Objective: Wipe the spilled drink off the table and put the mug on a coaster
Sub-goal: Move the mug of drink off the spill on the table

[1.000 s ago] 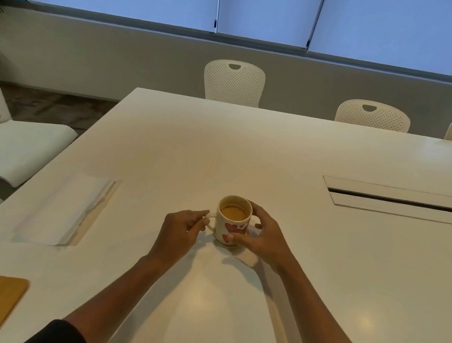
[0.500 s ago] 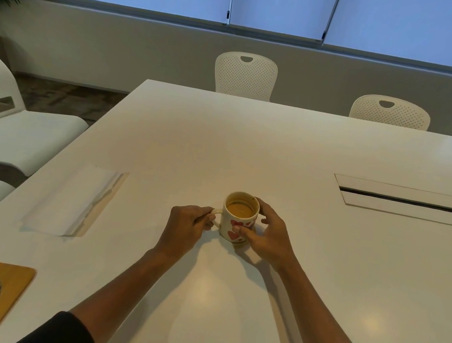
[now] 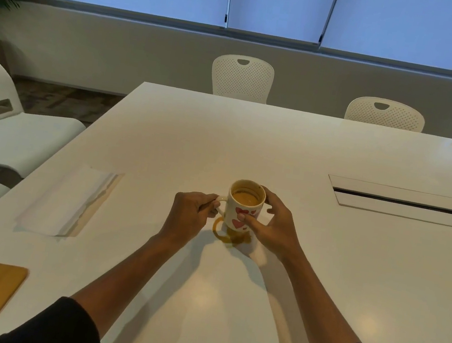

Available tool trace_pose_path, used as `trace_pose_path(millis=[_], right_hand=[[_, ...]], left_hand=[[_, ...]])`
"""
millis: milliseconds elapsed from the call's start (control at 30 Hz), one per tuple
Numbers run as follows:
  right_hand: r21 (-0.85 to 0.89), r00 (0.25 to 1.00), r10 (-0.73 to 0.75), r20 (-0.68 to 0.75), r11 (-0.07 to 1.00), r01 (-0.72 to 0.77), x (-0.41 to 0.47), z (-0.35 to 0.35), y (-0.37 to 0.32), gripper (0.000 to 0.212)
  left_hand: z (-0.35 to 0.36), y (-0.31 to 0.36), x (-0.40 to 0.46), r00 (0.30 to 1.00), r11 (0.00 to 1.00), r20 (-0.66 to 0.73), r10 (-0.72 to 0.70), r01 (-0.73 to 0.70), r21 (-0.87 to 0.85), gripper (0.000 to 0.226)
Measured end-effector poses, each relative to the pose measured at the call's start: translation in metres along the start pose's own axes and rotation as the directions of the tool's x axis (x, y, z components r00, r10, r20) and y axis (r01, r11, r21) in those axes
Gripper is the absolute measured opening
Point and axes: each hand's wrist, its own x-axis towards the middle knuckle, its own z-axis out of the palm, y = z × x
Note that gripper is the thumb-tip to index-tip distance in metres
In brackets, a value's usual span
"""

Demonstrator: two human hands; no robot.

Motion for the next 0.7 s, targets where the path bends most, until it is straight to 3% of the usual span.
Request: trace_pose_path(millis=[700], right_hand=[[-0.013, 0.992, 0.07, -0.103, 0.997, -0.072, 0.019, -0.092, 0.055, 0.073]], left_hand=[[0.11, 0.029, 0.058, 0.997, 0.997, 0.068, -0.027, 0.032, -0.065, 0.018]])
